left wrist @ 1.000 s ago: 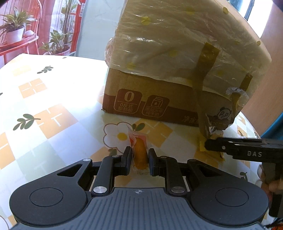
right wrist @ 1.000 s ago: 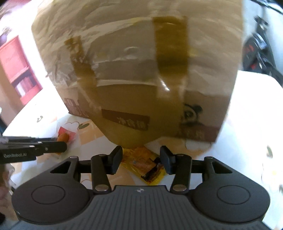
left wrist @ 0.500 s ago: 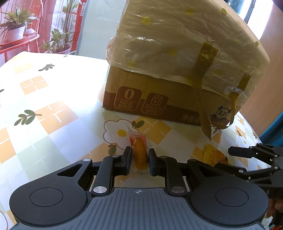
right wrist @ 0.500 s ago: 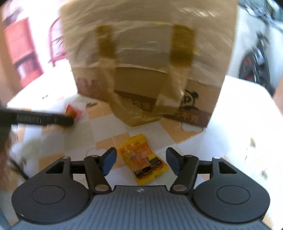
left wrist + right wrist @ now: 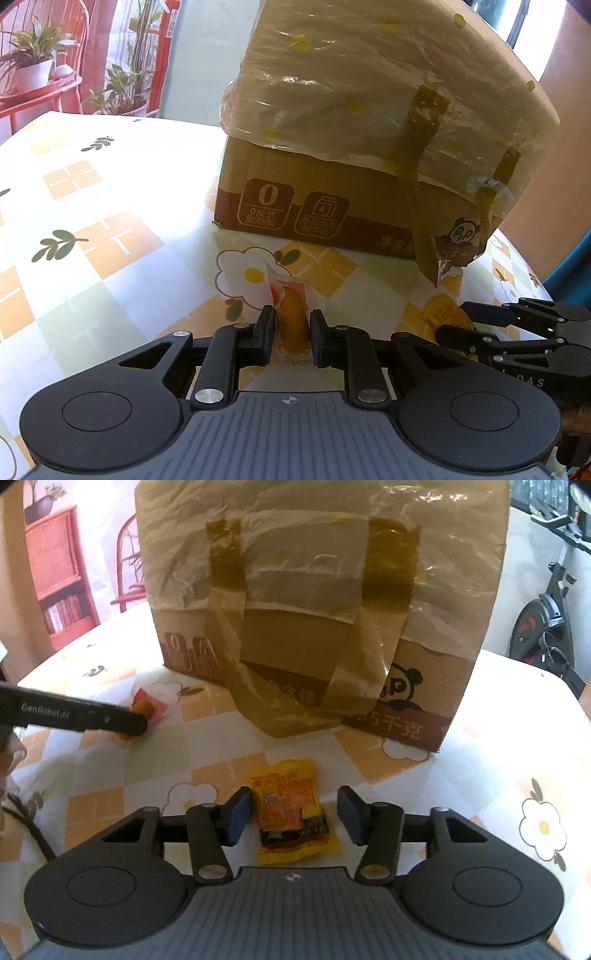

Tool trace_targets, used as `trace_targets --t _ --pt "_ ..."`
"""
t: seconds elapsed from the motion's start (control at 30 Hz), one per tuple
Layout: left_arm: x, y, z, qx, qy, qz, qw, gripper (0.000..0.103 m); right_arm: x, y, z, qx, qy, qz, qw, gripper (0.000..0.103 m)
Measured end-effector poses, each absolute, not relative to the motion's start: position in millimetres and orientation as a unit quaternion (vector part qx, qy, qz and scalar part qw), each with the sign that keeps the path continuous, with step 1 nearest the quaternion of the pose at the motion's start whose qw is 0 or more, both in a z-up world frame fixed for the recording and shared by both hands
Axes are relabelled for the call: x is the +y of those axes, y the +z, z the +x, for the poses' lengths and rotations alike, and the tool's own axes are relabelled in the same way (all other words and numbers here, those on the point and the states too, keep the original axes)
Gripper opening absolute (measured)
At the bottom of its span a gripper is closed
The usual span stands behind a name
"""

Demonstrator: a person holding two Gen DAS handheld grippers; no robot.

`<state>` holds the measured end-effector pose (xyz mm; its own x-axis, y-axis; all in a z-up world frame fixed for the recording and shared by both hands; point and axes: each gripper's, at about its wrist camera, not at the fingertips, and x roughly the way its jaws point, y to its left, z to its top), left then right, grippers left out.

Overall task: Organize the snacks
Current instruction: 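Grasp the small orange candy with the left gripper while the right grasps the yellow packet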

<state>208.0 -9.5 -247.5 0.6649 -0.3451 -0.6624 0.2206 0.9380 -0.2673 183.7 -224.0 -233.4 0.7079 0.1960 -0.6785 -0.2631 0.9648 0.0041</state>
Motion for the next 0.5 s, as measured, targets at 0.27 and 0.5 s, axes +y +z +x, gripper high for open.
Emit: trace_targets --t 0.27,0.5 --pt "-13 -248 204 0.373 -0.151 -0.077 0.912 0.021 -217 -243 174 0.320 0.101 -0.054 0.941 0.043" --pt "-18 -247 201 0.368 -0.146 -0.065 0.916 0.022 -217 -244 171 0.315 0.105 -0.054 0.942 0.042"
